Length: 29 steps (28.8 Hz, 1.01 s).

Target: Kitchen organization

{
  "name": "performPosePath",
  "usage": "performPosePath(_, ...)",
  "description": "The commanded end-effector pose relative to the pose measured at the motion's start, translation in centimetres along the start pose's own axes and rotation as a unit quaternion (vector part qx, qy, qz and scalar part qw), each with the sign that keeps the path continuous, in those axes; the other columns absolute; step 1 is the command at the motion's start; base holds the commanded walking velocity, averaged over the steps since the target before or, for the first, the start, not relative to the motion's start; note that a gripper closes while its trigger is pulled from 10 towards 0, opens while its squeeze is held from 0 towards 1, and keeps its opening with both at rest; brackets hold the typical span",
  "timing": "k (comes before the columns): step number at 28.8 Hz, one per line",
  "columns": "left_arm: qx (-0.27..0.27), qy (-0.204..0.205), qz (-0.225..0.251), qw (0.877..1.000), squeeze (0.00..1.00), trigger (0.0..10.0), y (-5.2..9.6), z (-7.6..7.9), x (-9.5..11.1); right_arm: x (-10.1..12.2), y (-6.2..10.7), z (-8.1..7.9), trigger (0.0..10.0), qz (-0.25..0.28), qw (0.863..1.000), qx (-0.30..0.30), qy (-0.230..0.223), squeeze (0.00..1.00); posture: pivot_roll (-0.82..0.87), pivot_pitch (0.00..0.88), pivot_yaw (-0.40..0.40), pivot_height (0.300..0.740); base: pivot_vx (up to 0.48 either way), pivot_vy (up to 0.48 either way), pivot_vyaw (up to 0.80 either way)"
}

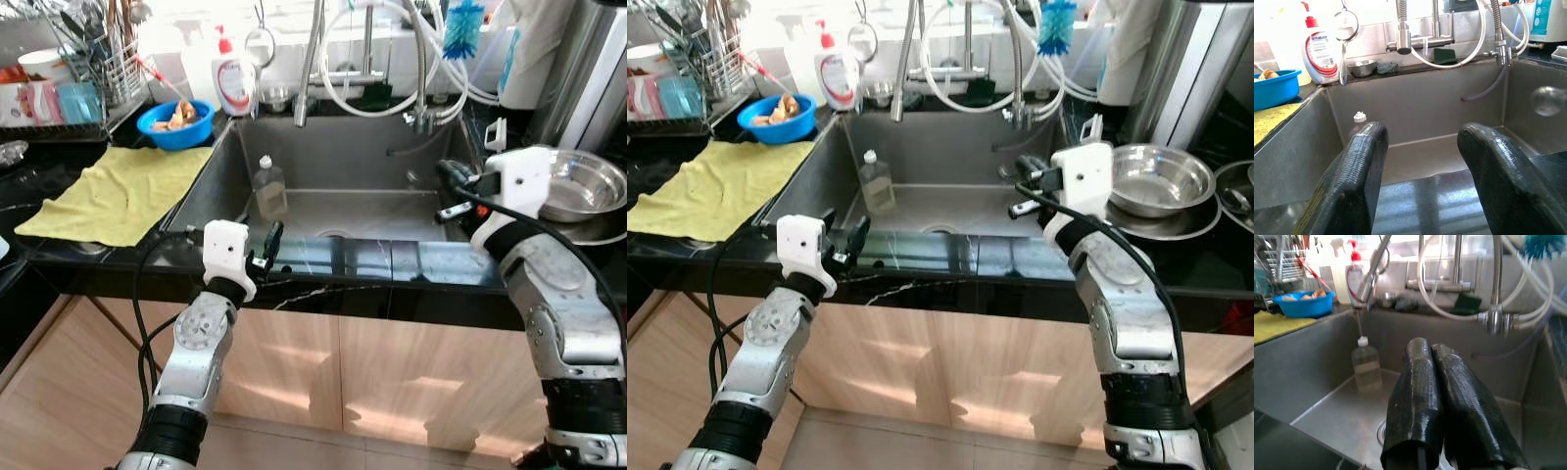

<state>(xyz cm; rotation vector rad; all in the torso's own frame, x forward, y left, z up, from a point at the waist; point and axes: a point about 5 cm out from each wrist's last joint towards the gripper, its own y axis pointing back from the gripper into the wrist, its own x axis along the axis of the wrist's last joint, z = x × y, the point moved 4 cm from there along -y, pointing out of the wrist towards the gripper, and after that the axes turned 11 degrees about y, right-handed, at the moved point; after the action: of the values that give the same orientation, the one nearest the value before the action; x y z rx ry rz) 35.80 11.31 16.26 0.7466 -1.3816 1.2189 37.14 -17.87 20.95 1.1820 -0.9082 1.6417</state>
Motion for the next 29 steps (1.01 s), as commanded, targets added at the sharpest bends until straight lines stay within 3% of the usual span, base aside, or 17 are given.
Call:
performPosePath(1, 0.01, -0.005, 0.002, 1.0, 0.0, 10.0, -0.1, -0.6, 0.1, 0.7, -0.5, 0.3, 10.0, 0.017, 1.0, -0.005, -0.012, 0.0, -0.14, 0.0, 0.077, 0.74, 0.0, 0.0, 0.0)
performPosePath(9, 0.011, -0.005, 0.0, 1.0, 0.0, 10.0, 0.1, -0.6, -0.1, -2.3, -1.0, 1.8, 10.0, -0.023, 0.998, -0.029, -0.052, 0.0, -0.14, 0.0, 0.077, 0.74, 0.0, 0.0, 0.0)
performPosePath(10, 0.01, -0.005, 0.0, 1.0, 0.0, 10.0, 0.0, -0.6, -0.1, -2.7, -1.0, 2.1, 10.0, -0.03, 0.997, -0.037, -0.06, 0.78, -0.14, 0.0, 0.076, 0.74, 0.0, 0.0, 0.0)
performPosePath(11, 0.01, -0.005, 0.0, 1.0, 0.0, 10.0, 0.0, -0.6, -0.1, -2.7, -1.0, 2.1, 10.0, -0.03, 0.997, -0.037, -0.06, 0.78, -0.14, 0.0, 0.076, 0.74, 0.0, 0.0, 0.0)
performPosePath(12, 0.01, -0.005, -0.001, 1.0, 0.0, 10.0, 0.0, -0.6, -0.1, -3.0, -1.1, 2.2, 10.0, -0.034, 0.997, -0.041, -0.062, 1.0, -0.14, 0.0, 0.076, 0.74, 0.0, 0.0, 0.0)
performPosePath(21, 0.01, -0.006, -0.003, 1.0, 0.0, 10.0, 0.1, -0.6, -0.2, -3.6, -1.4, 2.5, 10.0, -0.037, 0.996, -0.052, -0.069, 1.0, -0.13, 0.0, 0.078, 0.74, 0.0, 0.0, 0.0)
performPosePath(23, 0.009, -0.006, -0.003, 1.0, 0.0, 10.0, 0.1, -0.6, -0.2, -3.0, -1.4, 3.3, 10.0, -0.029, 0.995, -0.081, -0.046, 0.96, -0.14, 0.0, 0.081, 0.74, 0.0, 0.0, 0.0)
performPosePath(24, 0.009, -0.006, -0.003, 1.0, 0.0, 10.0, 0.1, -0.6, -0.2, -2.4, -1.3, 3.8, 10.0, -0.022, 0.994, -0.097, -0.036, 0.0, -0.14, 0.0, 0.081, 0.74, 0.0, 0.0, 0.0)
performPosePath(27, 0.009, -0.006, -0.003, 1.0, 0.0, 10.0, 0.1, -0.6, -0.2, -0.9, -0.9, 4.9, 10.0, -0.006, 0.99, -0.142, -0.003, 0.0, -0.14, 0.0, 0.082, 0.74, 0.0, 0.0, 0.0)
performPosePath(29, 0.008, -0.007, -0.003, 1.0, 0.0, 10.0, 0.1, -0.6, -0.2, 1.5, 0.4, 6.6, 10.0, 0.028, 0.978, -0.208, 0.007, 0.0, -0.13, 0.0, 0.085, 0.74, 0.0, 0.0, 0.0)
